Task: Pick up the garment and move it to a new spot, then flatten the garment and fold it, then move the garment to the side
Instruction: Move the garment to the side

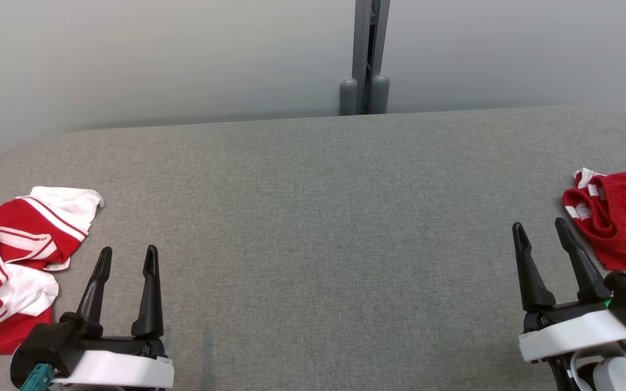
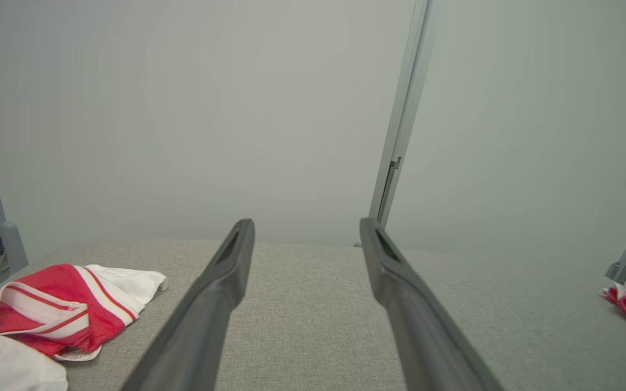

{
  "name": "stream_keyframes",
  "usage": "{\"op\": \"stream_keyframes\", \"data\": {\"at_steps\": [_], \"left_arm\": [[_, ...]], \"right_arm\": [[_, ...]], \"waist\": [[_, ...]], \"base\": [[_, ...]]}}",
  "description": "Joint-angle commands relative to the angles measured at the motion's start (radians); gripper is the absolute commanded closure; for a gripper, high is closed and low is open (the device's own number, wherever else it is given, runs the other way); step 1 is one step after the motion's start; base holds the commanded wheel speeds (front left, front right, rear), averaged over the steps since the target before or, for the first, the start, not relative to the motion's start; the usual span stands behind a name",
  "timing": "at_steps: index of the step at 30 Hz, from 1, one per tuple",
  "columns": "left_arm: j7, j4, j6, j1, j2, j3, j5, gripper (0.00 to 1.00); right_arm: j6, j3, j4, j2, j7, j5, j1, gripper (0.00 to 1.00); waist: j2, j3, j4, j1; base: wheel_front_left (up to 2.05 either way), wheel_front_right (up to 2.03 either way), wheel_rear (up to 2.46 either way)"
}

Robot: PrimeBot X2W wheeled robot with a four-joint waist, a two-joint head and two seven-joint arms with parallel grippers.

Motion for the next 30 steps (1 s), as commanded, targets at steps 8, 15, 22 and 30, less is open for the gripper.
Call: {"op": "stream_keyframes", "data": {"at_steps": [8,15,22,30], "left_arm": [[-0.002,0.001,-0.001,-0.016,0.002,0.003,0.000,0.00],[-0.002,0.019,0.000,-0.022,0.002,0.000,0.001,0.00],[-0.002,0.033,0.004,-0.024,0.001,-0.006,0.009,0.00],[-0.002,0.042,0.003,-0.026,0.002,-0.013,0.007,0.00]], "right_arm": [[0.000,-0.002,-0.005,0.010,0.000,-0.014,0.004,0.00],[0.000,0.006,0.006,0.005,0.000,-0.011,0.006,0.00],[0.000,0.009,0.012,0.007,0.000,-0.023,0.010,0.00],[0.000,0.012,0.019,0.006,0.000,-0.023,0.012,0.00]], "waist": [[-0.0001,0.004,0.003,0.0000],[-0.0001,0.002,0.000,0.0000],[-0.0001,-0.004,-0.005,0.0000],[-0.0001,-0.010,-0.007,0.0000]], "base": [[0.00,0.00,0.00],[0.00,0.00,0.00],[0.00,0.00,0.00],[0.00,0.00,0.00]]}}
